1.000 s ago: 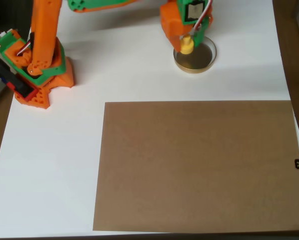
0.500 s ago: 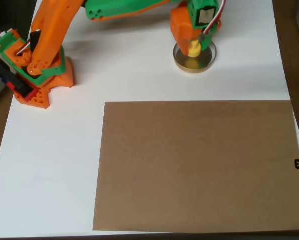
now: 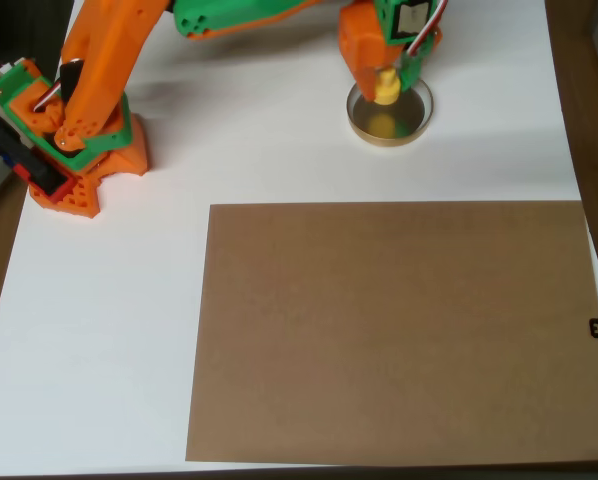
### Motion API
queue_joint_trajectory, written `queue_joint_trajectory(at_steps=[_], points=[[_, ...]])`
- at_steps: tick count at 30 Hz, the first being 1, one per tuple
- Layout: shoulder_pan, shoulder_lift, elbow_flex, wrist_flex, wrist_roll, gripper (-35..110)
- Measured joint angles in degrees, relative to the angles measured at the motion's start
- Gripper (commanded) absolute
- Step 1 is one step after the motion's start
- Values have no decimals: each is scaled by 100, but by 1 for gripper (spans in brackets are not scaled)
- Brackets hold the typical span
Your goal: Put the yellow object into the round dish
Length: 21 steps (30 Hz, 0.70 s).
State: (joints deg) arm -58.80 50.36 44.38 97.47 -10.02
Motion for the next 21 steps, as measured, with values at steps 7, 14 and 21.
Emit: queue_joint_trajectory(at_steps=[7,14,21], points=[[9,0,-44,0,0,26],[79,0,-44,176,-123,26],[211,905,694,185,-466,26]])
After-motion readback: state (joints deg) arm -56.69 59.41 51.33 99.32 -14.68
